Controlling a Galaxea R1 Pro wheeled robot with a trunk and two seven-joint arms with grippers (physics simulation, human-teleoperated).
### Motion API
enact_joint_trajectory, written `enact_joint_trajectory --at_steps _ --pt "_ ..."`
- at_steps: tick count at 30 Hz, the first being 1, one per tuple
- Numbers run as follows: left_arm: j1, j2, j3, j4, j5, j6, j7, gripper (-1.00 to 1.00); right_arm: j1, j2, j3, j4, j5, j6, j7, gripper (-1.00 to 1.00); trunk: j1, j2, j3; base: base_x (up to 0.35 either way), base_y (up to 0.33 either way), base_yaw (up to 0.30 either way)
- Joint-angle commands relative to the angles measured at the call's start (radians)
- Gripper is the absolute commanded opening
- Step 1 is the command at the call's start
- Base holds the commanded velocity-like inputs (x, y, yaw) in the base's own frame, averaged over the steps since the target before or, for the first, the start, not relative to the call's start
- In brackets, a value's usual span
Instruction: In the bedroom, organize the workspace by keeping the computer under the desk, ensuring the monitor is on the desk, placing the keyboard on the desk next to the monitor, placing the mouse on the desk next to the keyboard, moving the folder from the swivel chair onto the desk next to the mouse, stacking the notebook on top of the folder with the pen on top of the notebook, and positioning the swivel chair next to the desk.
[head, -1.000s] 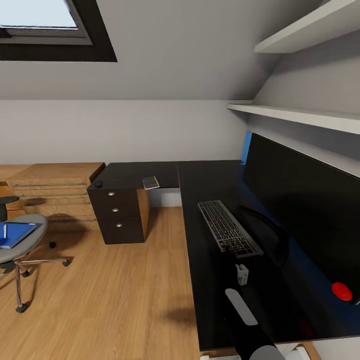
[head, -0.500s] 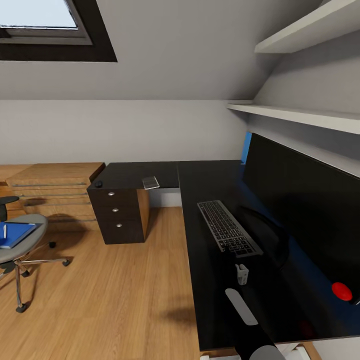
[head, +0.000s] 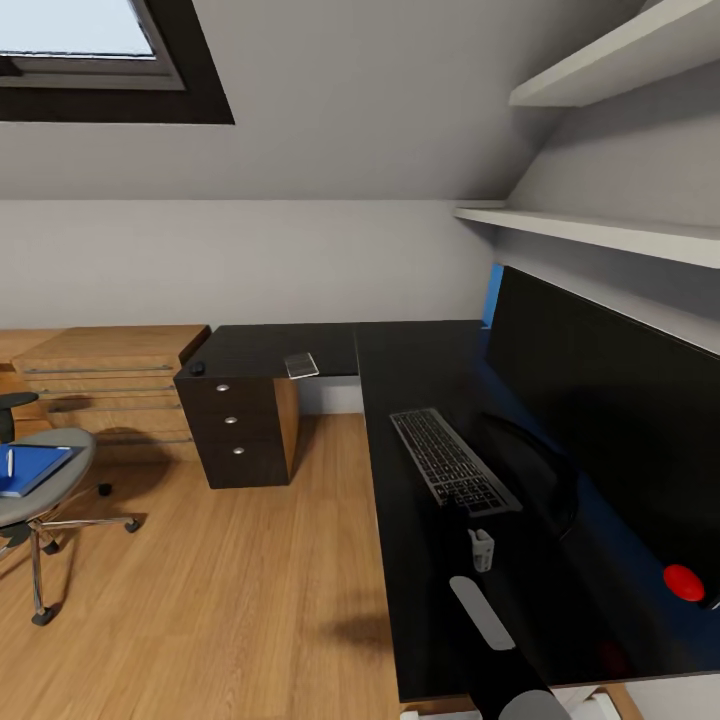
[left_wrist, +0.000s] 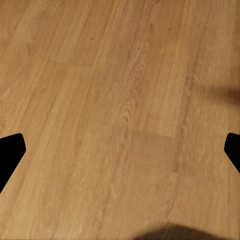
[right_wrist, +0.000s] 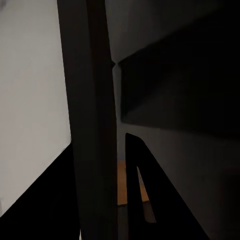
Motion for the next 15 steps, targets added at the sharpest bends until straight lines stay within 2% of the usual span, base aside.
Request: enact_joint_trajectory --at_steps 1,7,15 --pt "0.0 -0.001 0.001 -0.001 0.007 -0.002 -0.001 1.0 0.0 0.0 0.003 0.004 -0.031 -0.001 -0.006 -1.0 0.0 0.0 -0.001 0.0 0.0 0.0" --pt "0.0 -0.001 0.001 -0.001 0.007 -0.002 -0.001 1.0 0.0 0.0 -0.003 0.003 -0.028 -0.007 -0.013 -1.0 0.0 0.0 -0.001 0.0 0.0 0.0" --pt "0.0 -0.001 0.001 -0.001 0.007 -0.002 -0.002 1.0 -0.001 0.0 -0.006 0.003 -0.029 -0.072 -0.015 -1.0 0.0 0.0 -0.001 0.0 0.0 0.0"
